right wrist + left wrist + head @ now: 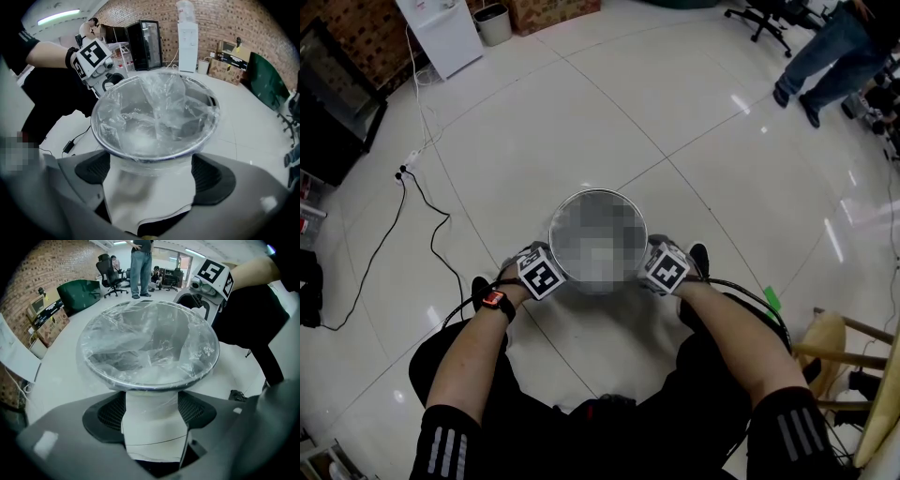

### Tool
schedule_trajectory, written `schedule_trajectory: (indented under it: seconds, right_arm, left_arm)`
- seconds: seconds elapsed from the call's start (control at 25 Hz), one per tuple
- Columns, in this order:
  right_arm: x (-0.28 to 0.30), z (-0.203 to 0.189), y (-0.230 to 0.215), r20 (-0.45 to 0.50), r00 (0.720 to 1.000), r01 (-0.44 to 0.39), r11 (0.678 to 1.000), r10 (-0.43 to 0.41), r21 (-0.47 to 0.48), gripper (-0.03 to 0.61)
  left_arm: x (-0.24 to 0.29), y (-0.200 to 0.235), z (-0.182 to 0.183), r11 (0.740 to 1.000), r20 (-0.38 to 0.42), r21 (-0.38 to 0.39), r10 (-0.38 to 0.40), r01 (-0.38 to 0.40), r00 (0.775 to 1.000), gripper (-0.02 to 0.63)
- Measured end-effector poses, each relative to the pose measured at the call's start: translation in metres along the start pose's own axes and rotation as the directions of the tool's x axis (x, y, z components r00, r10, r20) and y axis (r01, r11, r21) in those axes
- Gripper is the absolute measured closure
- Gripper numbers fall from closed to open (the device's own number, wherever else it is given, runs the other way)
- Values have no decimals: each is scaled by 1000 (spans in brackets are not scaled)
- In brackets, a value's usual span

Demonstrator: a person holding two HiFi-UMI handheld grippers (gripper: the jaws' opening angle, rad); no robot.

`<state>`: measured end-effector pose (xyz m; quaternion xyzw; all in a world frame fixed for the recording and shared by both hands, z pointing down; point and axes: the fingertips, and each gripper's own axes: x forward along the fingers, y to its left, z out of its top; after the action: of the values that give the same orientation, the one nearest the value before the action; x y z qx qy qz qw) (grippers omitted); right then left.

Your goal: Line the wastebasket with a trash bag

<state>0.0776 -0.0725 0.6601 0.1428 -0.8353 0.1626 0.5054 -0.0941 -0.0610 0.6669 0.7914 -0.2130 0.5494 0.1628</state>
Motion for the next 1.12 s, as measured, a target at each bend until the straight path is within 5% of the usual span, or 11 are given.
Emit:
schedule_trajectory:
  seconds: [0.36,0.52,0.64,0.76,0.92,1.12]
  right_arm:
    - [-23,-23,4,-123,988,-101,994,96,-37,31]
    - [-48,-21,-12,-119,991,-68,993,57,-93,45]
    - [-71,8,-38,-39,999,31,993,-36,-117,115]
    - [-85,47,-65,65,988,150,979,-142,-138,314]
    - [-84,96,-69,179,971,191,963,-157,-190,440]
    - [-55,125,-57,160,983,131,960,-92,-248,459]
  left_arm:
    - [-19,-18,-20,994,-90,40,-100,104,991,270]
    - [-46,-22,-27,987,-142,85,-121,134,982,276]
    - [-75,-3,-1,992,-58,114,-55,61,997,296]
    - [-102,20,30,994,49,104,24,-29,999,321]
    - [-128,31,66,993,160,88,65,-79,985,336]
    - [-144,31,81,988,194,125,60,-85,979,337]
